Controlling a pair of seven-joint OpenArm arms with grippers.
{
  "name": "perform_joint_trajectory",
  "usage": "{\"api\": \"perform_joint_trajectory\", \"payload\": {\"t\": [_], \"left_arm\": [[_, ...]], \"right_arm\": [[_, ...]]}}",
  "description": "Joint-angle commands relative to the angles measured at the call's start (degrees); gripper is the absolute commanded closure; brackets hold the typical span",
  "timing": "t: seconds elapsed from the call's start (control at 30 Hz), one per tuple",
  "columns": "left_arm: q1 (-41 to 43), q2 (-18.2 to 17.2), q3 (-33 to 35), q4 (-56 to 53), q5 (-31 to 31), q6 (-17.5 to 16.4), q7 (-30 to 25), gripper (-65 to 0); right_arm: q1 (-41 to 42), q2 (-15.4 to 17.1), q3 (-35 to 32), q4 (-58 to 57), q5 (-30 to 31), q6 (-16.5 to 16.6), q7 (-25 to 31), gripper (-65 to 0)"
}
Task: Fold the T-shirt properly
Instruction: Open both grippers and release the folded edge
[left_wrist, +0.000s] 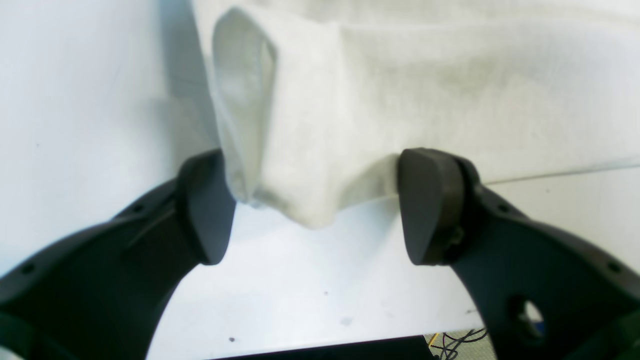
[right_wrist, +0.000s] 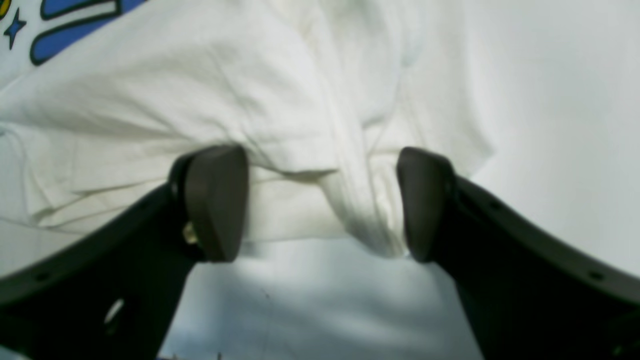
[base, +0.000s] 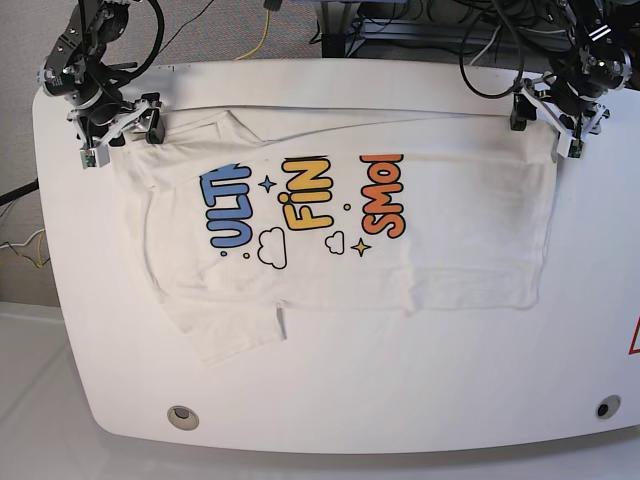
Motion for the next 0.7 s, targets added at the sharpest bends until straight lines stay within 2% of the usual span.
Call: {"api": "perform_joint_trajectory", "payload": {"t": [0.0, 0.43, 0.67], "left_arm": [[-0.4, -0.4, -0.2, 0.5, 1.1, 0.3, 2.0, -47.0], [-3.0, -0.4, 0.1, 4.8, 1.1, 0.3, 4.3, -46.8], [-5.4, -0.6, 0.1, 6.5, 1.1, 0.3, 8.0, -47.1]], "right_arm": [[0.0, 0.7, 0.2, 0.3, -1.2, -0.5, -1.2, -44.6], [0.5, 0.8, 0.2, 5.3, -1.2, -0.6, -1.4, -44.6], [2.2, 0.8, 0.2, 8.9, -1.2, -0.8, -5.2, -44.6]]}}
